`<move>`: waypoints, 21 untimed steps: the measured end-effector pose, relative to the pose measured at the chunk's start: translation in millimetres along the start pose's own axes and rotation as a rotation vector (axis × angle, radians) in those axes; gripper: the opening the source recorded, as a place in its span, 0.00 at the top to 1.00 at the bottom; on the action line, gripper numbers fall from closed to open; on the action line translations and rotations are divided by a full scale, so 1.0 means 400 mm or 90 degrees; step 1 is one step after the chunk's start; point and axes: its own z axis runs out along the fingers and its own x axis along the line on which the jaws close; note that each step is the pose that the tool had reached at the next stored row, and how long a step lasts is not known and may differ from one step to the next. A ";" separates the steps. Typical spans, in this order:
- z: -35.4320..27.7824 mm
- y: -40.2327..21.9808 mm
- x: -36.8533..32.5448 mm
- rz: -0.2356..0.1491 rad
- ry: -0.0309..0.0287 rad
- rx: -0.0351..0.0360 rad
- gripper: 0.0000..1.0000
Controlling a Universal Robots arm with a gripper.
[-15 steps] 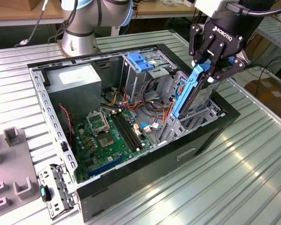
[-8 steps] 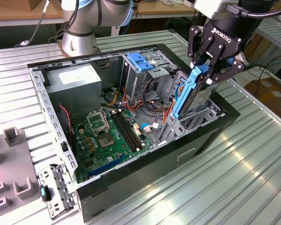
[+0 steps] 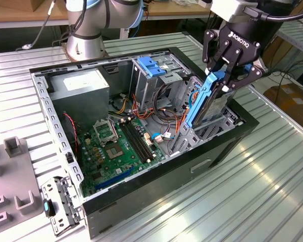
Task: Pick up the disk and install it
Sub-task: 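Insert the disk into the insertion slot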
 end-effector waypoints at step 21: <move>0.063 -0.009 0.000 0.000 -0.0108 -0.0022 0.63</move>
